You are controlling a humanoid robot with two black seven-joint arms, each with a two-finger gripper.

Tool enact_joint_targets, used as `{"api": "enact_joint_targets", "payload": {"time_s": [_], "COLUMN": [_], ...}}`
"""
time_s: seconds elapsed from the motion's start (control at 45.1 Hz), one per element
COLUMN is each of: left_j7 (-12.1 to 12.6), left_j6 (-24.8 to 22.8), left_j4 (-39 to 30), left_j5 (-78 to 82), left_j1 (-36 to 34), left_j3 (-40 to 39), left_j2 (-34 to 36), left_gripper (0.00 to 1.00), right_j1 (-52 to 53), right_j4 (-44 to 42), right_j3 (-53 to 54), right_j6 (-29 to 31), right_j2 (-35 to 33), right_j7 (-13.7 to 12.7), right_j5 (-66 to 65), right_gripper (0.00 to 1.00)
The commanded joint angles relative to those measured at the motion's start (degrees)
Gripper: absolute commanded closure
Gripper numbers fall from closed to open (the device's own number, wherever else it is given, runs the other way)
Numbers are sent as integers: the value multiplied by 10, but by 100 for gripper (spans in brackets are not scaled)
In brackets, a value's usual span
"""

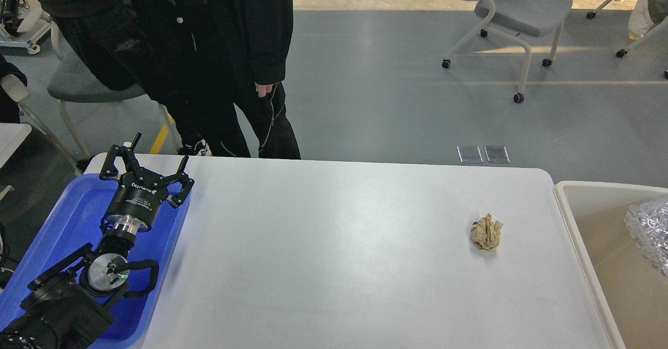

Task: Tidy desktop
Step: 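Release the foil wrapper into the white bin with the right gripper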

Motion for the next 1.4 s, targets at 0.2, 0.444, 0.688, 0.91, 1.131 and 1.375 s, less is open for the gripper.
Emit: {"api": "enact_joint_targets", "payload": {"time_s": [0.2,0.444,0.688,0.91,1.131,1.375], "left_j7": [0,0,0,0,0,0], "left_j6": [0,0,0,0,0,0], "left_j4": [0,0,0,0,0,0], "left_j5": [0,0,0,0,0,0], "left_j1": [0,0,0,0,0,0], "left_j3": [0,0,0,0,0,0], "left_j2": [0,0,0,0,0,0], "left_gripper": [0,0,0,0,0,0], "right_j1": [-11,-15,-18,-24,-24,-24], "right_j4": [-89,-89,-89,-89,-89,-95], "right_j3": [0,0,0,0,-1,-3], "right_j6": [-39,-82,-116,-118,-121,-145], "right_j2": [93,110,120,130,129,127], "right_j7": [-3,-2,-2,-2,-3,-2], "right_j5": [47,58,84,85,85,85], "right_gripper": [100,100,100,100,100,90]}}
